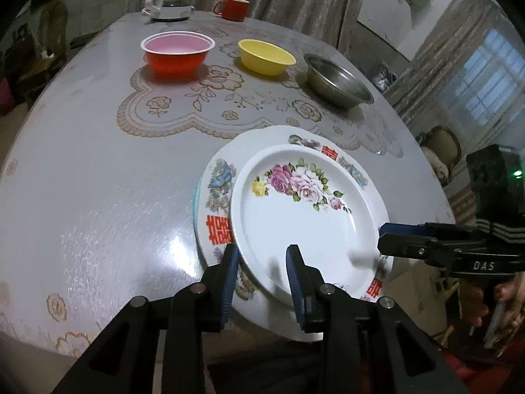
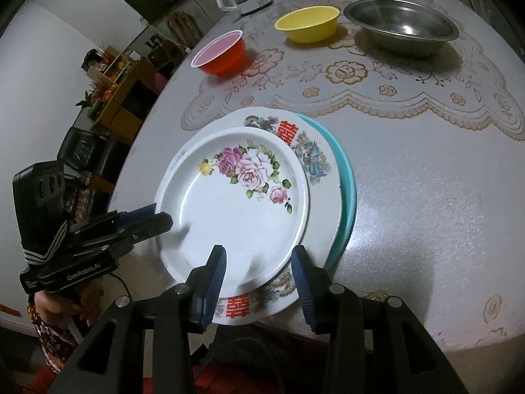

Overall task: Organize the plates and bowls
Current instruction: 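Lower the rose-patterned plate onto the white plate with red characters, then open both tools and pull them back from the plate stack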

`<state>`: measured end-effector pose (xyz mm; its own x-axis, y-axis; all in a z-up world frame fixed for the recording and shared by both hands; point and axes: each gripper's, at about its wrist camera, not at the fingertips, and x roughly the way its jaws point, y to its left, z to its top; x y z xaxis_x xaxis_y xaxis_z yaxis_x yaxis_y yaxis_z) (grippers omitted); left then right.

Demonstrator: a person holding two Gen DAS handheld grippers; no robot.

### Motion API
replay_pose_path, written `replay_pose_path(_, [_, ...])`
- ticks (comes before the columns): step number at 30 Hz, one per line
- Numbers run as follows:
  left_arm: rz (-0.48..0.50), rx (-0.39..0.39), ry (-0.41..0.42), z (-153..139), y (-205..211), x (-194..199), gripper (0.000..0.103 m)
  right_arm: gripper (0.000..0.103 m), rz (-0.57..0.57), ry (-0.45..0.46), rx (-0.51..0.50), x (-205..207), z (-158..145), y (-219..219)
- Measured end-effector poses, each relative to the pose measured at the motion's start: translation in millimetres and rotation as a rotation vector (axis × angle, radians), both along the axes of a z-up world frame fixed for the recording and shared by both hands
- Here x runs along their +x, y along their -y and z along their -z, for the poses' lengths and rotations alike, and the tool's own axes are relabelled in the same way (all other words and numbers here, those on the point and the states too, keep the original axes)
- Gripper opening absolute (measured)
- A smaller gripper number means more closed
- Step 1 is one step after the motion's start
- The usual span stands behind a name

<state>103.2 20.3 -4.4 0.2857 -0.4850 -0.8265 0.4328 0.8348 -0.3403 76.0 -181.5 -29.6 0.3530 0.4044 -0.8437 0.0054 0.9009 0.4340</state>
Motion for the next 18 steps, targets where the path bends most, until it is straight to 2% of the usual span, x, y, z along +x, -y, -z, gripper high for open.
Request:
replay_pose_path(5, [-0.021,-0.003,0.009,-4,-4,-6,0.039,0.042,0.007,0.011,0.035,-5,0,7])
replay_pose_path(9, [-0.035,-0.005,0.014,-7,-1,-5,0.045,0.042,0.02,0.066,0.035,-11,-7,12])
replay_pose_path(18, [-0.052,-0.056,0.026,-19,21,-1,0.068,0.042,0.135,0.136,0.055,-15,-14,45])
